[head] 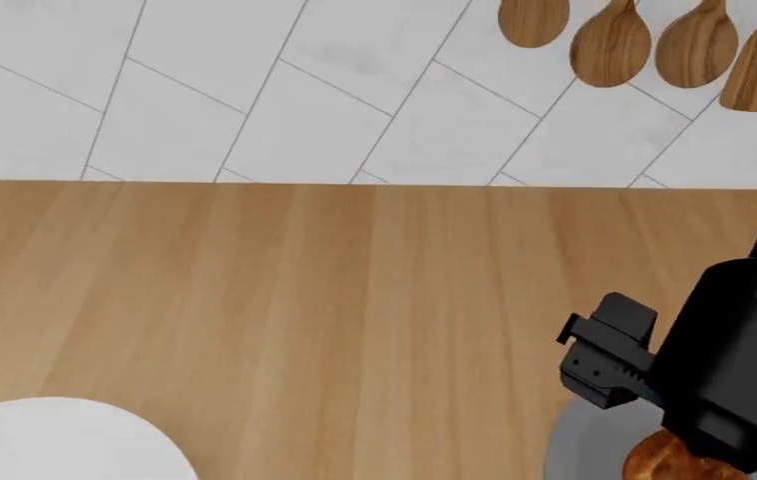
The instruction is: Place all breads on the cutting board.
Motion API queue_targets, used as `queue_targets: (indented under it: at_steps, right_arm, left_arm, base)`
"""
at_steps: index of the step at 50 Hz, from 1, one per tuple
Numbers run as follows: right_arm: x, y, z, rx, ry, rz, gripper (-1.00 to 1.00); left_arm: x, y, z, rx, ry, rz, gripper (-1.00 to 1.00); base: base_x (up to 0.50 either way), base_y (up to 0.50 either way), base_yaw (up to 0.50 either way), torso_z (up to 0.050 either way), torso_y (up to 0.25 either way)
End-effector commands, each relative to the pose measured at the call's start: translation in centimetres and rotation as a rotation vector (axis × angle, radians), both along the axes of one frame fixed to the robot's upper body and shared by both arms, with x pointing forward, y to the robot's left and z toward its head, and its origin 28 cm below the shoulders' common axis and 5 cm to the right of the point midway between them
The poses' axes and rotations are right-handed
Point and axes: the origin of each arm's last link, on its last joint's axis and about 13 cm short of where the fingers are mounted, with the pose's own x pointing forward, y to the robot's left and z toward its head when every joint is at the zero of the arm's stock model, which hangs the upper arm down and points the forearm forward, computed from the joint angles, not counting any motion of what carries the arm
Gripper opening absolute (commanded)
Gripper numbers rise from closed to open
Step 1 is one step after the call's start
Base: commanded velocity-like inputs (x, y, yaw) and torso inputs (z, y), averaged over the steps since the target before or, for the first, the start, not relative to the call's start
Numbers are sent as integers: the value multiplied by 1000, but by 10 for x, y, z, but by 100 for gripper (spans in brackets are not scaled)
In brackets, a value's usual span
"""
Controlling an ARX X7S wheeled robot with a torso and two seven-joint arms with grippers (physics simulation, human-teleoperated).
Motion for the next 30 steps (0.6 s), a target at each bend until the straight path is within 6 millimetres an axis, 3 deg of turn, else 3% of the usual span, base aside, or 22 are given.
queue_targets:
  at_steps: [1, 12, 30]
  right_arm:
    - [5, 0, -11, 6, 20, -11, 100]
    - [4, -5, -36, -4, 62, -18, 100]
    - [6, -3, -49, 33, 85, 45, 100]
  left_arm:
    - [-3, 3, 2, -9, -5, 7, 100]
    - [-5, 6, -1, -15, -3, 28, 100]
    - [-4, 5, 0, -11, 0, 29, 100]
  base:
    - [0, 0, 0, 0, 0]
    - [0, 0, 0, 0, 0]
    - [1, 0, 0, 0, 0]
